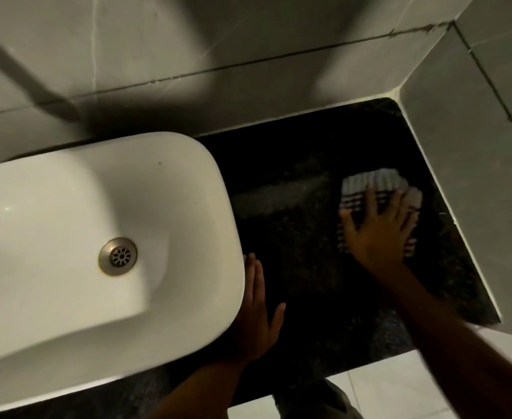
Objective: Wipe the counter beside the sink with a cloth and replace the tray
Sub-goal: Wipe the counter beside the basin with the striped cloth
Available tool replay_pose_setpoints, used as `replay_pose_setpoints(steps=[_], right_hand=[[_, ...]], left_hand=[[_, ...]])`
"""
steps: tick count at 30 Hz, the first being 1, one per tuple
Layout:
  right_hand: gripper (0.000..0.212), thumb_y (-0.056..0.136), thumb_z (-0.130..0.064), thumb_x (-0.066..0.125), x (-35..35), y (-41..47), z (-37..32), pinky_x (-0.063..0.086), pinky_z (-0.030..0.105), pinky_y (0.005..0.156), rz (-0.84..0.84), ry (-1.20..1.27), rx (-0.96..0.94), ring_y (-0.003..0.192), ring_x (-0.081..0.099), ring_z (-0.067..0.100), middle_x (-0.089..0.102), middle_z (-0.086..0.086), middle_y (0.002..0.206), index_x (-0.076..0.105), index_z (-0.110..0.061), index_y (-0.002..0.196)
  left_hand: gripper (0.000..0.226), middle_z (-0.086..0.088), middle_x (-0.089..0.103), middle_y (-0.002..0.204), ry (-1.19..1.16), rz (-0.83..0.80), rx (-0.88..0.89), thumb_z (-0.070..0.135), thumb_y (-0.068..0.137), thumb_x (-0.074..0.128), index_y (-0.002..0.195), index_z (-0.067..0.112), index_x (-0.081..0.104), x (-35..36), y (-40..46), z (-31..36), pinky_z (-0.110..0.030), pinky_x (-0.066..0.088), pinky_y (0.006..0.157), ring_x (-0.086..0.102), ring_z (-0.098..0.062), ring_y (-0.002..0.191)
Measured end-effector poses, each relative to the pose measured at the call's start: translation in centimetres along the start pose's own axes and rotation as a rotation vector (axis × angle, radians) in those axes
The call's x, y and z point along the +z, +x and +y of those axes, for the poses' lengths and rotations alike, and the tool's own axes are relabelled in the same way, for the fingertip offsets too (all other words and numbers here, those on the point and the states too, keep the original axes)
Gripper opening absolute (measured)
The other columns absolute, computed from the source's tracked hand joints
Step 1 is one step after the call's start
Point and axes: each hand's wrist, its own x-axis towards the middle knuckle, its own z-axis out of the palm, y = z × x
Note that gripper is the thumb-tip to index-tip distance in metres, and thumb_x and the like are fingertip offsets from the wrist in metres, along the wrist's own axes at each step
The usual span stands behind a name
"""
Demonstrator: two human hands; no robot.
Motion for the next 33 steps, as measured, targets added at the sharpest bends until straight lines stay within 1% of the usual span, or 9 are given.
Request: replay_pose_setpoints(steps=[3, 6, 9, 12, 16, 20, 27, 30, 33], right_hand=[[0.078, 0.085, -0.077, 0.024, 0.8, -3.8, -6.5, 0.015, 0.062, 0.116, -0.029, 0.0, -0.249, 0.147, 0.02, 0.042, 0.024, 0.025, 0.158, 0.03, -0.033, 0.15], [0.075, 0.084, -0.076, 0.032, 0.4, 1.4, -12.9, 0.015, 0.06, 0.117, -0.048, 0.072, -0.415, 0.147, 0.022, 0.04, 0.028, 0.022, 0.158, 0.037, -0.036, 0.147], [0.079, 0.083, -0.077, 0.032, -0.3, 9.5, -12.8, 0.015, 0.061, 0.118, -0.064, 0.088, -0.292, 0.149, 0.017, 0.04, 0.019, 0.021, 0.161, 0.031, -0.035, 0.151], [0.08, 0.085, -0.079, 0.026, -0.2, 12.3, -5.6, 0.018, 0.063, 0.117, 0.03, 0.077, -0.094, 0.149, 0.017, 0.04, 0.019, 0.021, 0.161, 0.027, -0.035, 0.152], [0.077, 0.087, -0.077, 0.027, -1.0, 5.0, 4.6, 0.02, 0.061, 0.117, 0.068, 0.059, 0.067, 0.147, 0.022, 0.04, 0.024, 0.022, 0.159, 0.031, -0.032, 0.15], [0.079, 0.086, -0.072, 0.031, -1.5, -5.5, 8.9, 0.018, 0.06, 0.118, 0.008, 0.005, 0.227, 0.148, 0.019, 0.039, 0.021, 0.022, 0.159, 0.035, -0.025, 0.15], [0.084, 0.085, -0.071, 0.028, -1.3, -11.8, 6.3, 0.018, 0.066, 0.115, -0.053, 0.001, 0.299, 0.147, 0.016, 0.045, 0.017, 0.028, 0.159, 0.034, -0.019, 0.151], [0.082, 0.087, -0.073, 0.028, -1.0, -12.3, 1.1, 0.008, 0.064, 0.118, -0.086, -0.025, 0.106, 0.149, 0.01, 0.044, 0.013, 0.027, 0.16, 0.026, -0.025, 0.153], [0.081, 0.087, -0.073, 0.03, -0.4, -13.3, -4.7, 0.003, 0.063, 0.117, -0.096, 0.041, -0.048, 0.149, 0.009, 0.044, 0.014, 0.027, 0.16, 0.026, -0.026, 0.154]], left_hand=[[0.083, -0.012, 0.006, 0.164, -0.038, 0.029, 0.034, 0.053, 0.092, 0.041, 0.152, 0.0, 0.021, -0.2, 0.0, 0.2, -0.048, 0.031, 0.116, 0.003, -0.026, 0.153], [0.083, -0.015, 0.012, 0.163, -0.045, 0.056, 0.037, 0.049, 0.091, 0.048, 0.15, -0.004, 0.025, -0.1, -0.2, 0.3, -0.049, 0.034, 0.114, 0.009, -0.029, 0.152], [0.087, -0.01, 0.003, 0.165, -0.014, 0.022, -0.005, 0.056, 0.091, 0.039, 0.154, 0.002, 0.015, 0.0, -0.1, 0.1, -0.047, 0.033, 0.115, 0.005, -0.026, 0.153], [0.087, -0.009, 0.0, 0.165, -0.013, 0.007, -0.011, 0.058, 0.091, 0.037, 0.155, 0.004, 0.012, 0.1, 0.0, 0.2, -0.047, 0.031, 0.116, 0.001, -0.025, 0.153], [0.085, -0.012, 0.009, 0.164, -0.023, 0.034, 0.019, 0.055, 0.09, 0.044, 0.152, 0.001, 0.021, 0.2, 0.0, 0.1, -0.05, 0.031, 0.115, 0.006, -0.026, 0.153], [0.086, -0.011, 0.005, 0.164, 0.01, 0.063, 0.047, 0.053, 0.089, 0.045, 0.153, 0.001, 0.021, 0.4, -0.1, -0.5, -0.05, 0.034, 0.114, 0.006, -0.027, 0.153], [0.086, -0.011, 0.008, 0.164, 0.034, 0.074, 0.046, 0.054, 0.089, 0.042, 0.152, -0.001, 0.022, 0.3, 0.2, -0.2, -0.043, 0.021, 0.121, 0.005, -0.027, 0.153], [0.085, -0.018, 0.015, 0.162, 0.028, 0.089, 0.057, 0.049, 0.088, 0.048, 0.15, -0.005, 0.026, -0.1, 0.2, 0.3, -0.027, 0.001, 0.125, 0.008, -0.03, 0.152], [0.085, -0.02, 0.019, 0.16, 0.064, 0.065, 0.046, 0.047, 0.085, 0.048, 0.149, -0.006, 0.028, -0.5, 0.2, 0.5, -0.03, 0.005, 0.123, 0.015, -0.033, 0.15]])
